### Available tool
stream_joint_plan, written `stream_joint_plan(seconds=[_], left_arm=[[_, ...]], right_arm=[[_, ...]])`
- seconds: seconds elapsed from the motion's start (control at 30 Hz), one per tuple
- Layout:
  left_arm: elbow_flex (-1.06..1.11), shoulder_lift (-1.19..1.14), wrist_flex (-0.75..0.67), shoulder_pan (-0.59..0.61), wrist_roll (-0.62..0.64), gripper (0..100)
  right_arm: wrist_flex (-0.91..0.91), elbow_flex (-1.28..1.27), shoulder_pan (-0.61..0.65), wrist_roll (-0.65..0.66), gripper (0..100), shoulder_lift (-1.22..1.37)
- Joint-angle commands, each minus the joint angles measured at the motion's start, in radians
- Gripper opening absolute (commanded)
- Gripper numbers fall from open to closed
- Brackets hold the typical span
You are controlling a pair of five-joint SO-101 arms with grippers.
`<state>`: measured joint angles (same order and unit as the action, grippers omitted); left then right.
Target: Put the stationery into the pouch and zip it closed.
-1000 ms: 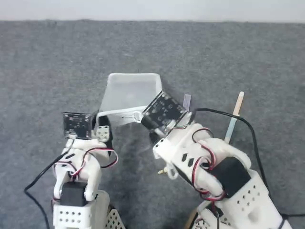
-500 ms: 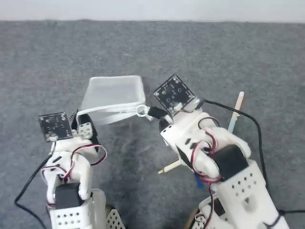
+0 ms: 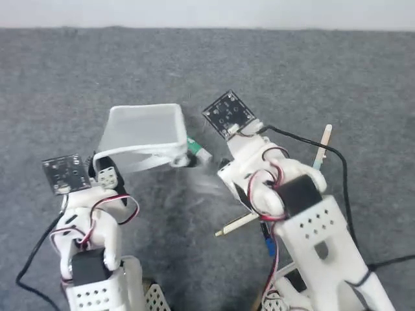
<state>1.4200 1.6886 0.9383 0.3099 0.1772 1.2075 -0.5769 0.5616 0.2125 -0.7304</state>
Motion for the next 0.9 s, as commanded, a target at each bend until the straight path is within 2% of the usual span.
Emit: stream_joint_plan(seconds=[0.0, 0.2, 0.4, 0.7, 0.87], left_arm=[[-0.09, 0.008, 0.005, 0.071, 0.064, 1], [-0.108, 0.006, 0.005, 0.149, 0.069, 1], [-0.127, 0.006, 0.005, 0.227, 0.104, 1], [-0.127, 0.008, 0.005, 0.242, 0.104, 1], [-0.127, 0.012, 0.005, 0.242, 0.104, 1]], right_arm=[[-0.03, 0.095, -0.013, 0.008, 17.6, 0.036], [-0.031, 0.15, -0.01, 0.006, 17.9, 0.124], [-0.13, 0.19, 0.021, 0.014, 17.7, 0.294], [-0.183, 0.379, 0.061, 0.017, 17.6, 0.55], [-0.185, 0.542, 0.061, 0.08, 17.6, 0.759]])
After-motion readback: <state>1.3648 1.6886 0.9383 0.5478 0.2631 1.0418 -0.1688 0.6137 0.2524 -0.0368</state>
